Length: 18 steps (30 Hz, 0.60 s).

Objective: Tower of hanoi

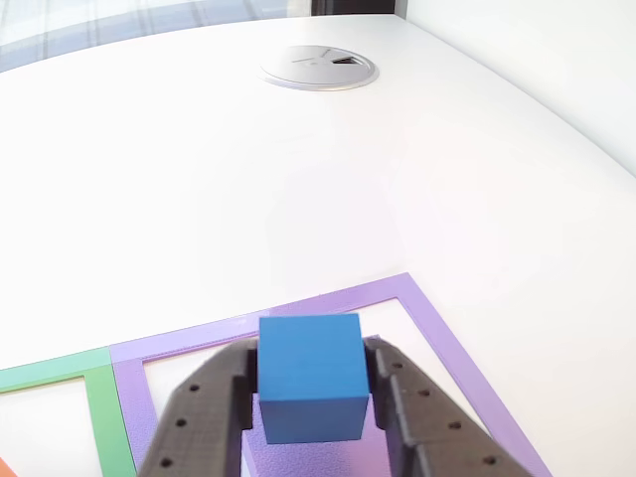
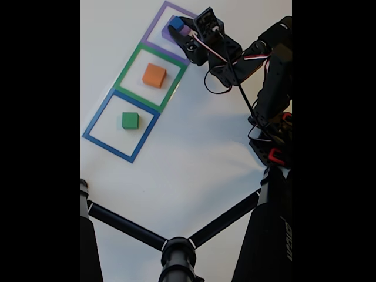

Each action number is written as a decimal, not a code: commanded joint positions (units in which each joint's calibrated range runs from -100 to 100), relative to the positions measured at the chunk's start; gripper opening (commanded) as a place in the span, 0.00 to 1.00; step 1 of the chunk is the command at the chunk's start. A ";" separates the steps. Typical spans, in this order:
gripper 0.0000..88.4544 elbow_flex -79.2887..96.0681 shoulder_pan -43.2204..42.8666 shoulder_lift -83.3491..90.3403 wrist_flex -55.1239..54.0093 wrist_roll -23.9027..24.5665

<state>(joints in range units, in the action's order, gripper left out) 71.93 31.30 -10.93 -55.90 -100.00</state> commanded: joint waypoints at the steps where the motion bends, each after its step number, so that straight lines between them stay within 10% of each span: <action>1: 0.06 -1.93 0.24 -0.17 -1.42 0.00; 18: 0.10 -1.75 0.91 -3.48 -2.23 0.00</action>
<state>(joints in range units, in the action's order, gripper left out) 71.31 31.30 -14.65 -56.39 -100.00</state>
